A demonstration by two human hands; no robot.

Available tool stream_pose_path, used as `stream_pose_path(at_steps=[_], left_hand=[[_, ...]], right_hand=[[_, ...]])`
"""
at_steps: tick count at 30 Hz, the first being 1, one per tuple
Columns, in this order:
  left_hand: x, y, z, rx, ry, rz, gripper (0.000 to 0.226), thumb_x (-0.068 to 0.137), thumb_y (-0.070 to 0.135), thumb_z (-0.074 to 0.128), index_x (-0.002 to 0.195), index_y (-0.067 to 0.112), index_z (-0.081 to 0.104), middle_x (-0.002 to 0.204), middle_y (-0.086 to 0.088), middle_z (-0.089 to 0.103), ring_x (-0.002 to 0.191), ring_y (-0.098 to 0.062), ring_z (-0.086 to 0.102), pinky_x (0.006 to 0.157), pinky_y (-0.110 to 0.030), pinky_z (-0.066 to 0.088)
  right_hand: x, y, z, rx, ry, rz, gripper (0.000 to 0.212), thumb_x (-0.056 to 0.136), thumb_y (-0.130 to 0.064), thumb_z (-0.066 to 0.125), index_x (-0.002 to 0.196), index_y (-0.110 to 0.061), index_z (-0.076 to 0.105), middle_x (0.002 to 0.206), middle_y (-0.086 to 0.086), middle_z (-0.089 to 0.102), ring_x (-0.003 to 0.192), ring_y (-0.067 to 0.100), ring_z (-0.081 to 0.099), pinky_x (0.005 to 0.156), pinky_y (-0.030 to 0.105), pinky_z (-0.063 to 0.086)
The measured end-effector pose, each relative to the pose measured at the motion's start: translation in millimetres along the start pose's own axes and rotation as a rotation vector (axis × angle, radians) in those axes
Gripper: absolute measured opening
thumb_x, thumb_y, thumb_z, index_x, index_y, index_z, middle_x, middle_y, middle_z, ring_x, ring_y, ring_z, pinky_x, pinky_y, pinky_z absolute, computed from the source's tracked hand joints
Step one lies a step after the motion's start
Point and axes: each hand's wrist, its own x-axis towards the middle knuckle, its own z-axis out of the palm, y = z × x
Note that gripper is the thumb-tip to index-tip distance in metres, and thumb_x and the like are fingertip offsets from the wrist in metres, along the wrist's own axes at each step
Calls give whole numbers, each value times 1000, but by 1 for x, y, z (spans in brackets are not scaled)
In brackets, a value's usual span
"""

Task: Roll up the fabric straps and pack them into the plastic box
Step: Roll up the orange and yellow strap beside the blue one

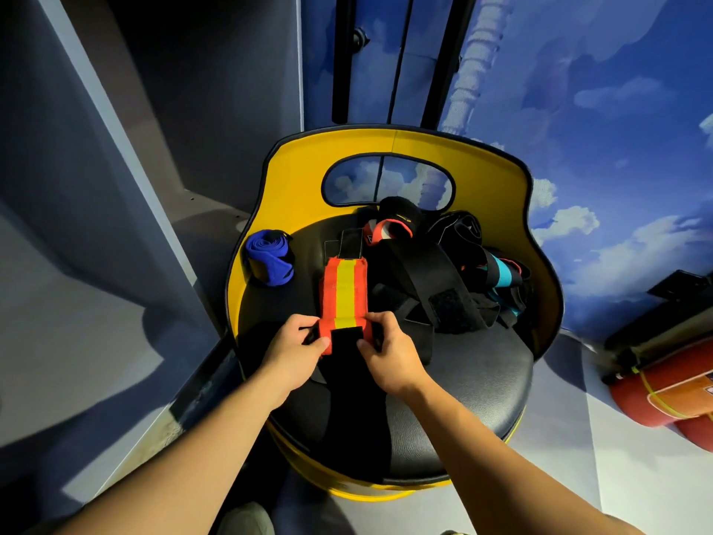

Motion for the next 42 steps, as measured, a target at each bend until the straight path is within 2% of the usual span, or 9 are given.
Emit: stream_pose_path(at_steps=[5,9,14,19,26,30,36,39,42], left_hand=[[4,0,4,75,66,54,35,93,21,69,125,32,60,125,5,63,114,-13,58,99,-33,48],[5,3,10,34,81,27,40,96,17,64,132,29,56,138,0,58,118,-14,56,96,-32,48],[0,0,17,-11,82,65,40,98,11,59,132,33,51,146,-1,52,119,-13,53,95,-29,42],[-1,0,13,18,84,95,35,98,12,59,120,37,51,141,1,56,117,-13,56,96,-30,45],[0,12,-3,343,65,145,33,99,28,60,132,28,57,137,-2,58,118,-19,55,92,-29,42],[4,18,-1,324,152,167,34,97,28,65,129,18,66,130,-1,65,121,-20,58,94,-26,43],[19,22,8,199,274,136,32,93,39,68,117,18,74,116,-1,73,109,-19,66,89,-31,51],[22,23,10,240,257,128,32,98,38,60,119,18,73,112,-1,73,100,-18,65,82,-27,47],[22,27,9,230,167,103,28,97,25,61,123,20,70,117,1,70,100,-15,62,83,-25,43]], right_hand=[[1,-7,4,-92,35,-13,43,94,-14,59,135,-12,47,124,7,63,114,23,60,94,28,46],[3,-9,5,-15,35,72,41,94,-14,59,133,-16,48,114,3,65,101,19,63,80,20,44],[1,-2,8,106,50,93,39,91,-7,63,126,-20,50,113,2,69,105,18,67,96,35,53],[3,-1,10,155,52,67,36,91,-5,63,121,-22,51,111,-1,69,103,13,68,99,39,53],[4,-7,3,-132,66,-37,35,95,-19,64,128,-10,55,115,4,63,105,19,61,83,17,39],[9,-8,6,-196,113,-65,40,98,-28,62,134,-13,56,124,6,64,114,21,60,89,22,40],[21,-12,11,-146,230,6,28,99,-39,57,117,-18,59,101,5,72,97,27,65,74,33,45],[24,-12,11,-152,168,-16,30,99,-32,57,124,-16,60,115,5,70,109,24,63,86,29,46],[24,-14,3,-111,41,22,42,92,-17,60,133,-15,53,115,3,67,110,22,63,82,21,42]])
